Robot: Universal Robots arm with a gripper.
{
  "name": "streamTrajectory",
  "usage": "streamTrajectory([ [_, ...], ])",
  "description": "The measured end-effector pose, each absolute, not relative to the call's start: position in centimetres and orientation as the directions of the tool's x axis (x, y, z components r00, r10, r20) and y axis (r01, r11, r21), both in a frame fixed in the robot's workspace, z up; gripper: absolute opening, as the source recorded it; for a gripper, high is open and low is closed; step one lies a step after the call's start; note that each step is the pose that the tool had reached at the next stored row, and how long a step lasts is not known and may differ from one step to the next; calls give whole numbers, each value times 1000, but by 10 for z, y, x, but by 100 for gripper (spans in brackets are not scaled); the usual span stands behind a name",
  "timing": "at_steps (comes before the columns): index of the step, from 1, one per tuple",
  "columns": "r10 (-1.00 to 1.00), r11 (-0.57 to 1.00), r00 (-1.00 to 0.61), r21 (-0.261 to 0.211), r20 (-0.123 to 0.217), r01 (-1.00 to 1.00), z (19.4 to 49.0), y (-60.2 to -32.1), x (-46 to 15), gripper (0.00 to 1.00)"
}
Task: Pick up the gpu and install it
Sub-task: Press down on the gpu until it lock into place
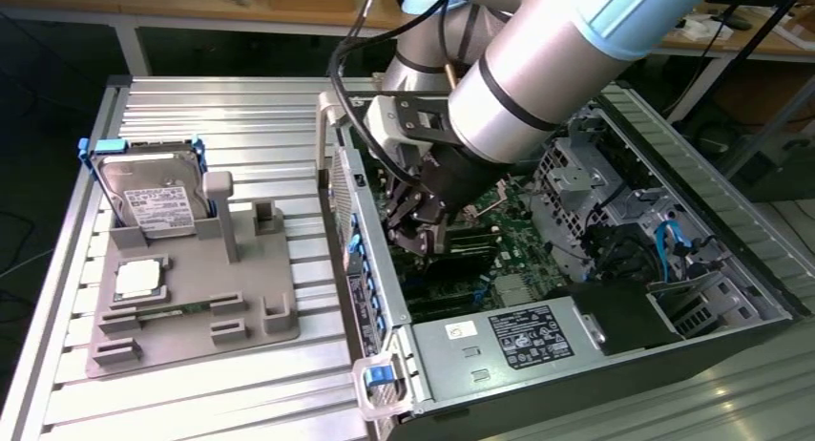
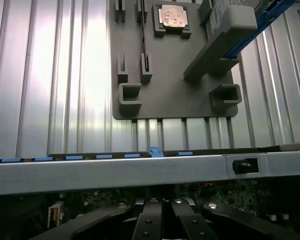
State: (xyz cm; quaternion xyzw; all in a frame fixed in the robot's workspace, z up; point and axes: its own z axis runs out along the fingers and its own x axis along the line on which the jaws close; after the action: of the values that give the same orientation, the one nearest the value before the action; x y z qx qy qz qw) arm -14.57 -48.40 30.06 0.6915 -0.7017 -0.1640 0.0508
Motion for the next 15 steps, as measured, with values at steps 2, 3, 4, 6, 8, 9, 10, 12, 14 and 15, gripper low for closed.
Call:
streamTrajectory([
  [2, -987, -10, -40, 306, -157, -952, 300, -485, -143, 11],
  [3, -987, -10, -40, 308, -156, -951, 300, -485, -142, 11],
  [4, -987, -10, -40, 308, -156, -951, 300, -485, -142, 11],
  [6, -987, -10, -40, 307, -156, -952, 301, -485, -142, 11],
  [8, -988, -9, -38, 299, -152, -954, 301, -485, -142, 11],
  [9, -988, -8, -38, 296, -148, -955, 302, -484, -142, 11],
  [10, -989, -6, -38, 295, -143, -956, 304, -483, -142, 11],
  [12, -990, -3, -37, 292, -133, -956, 307, -482, -142, 11],
  [14, -992, 0, -36, 283, -122, -959, 309, -482, -142, 11],
  [15, -993, 2, -34, 269, -117, -963, 309, -482, -142, 11],
])
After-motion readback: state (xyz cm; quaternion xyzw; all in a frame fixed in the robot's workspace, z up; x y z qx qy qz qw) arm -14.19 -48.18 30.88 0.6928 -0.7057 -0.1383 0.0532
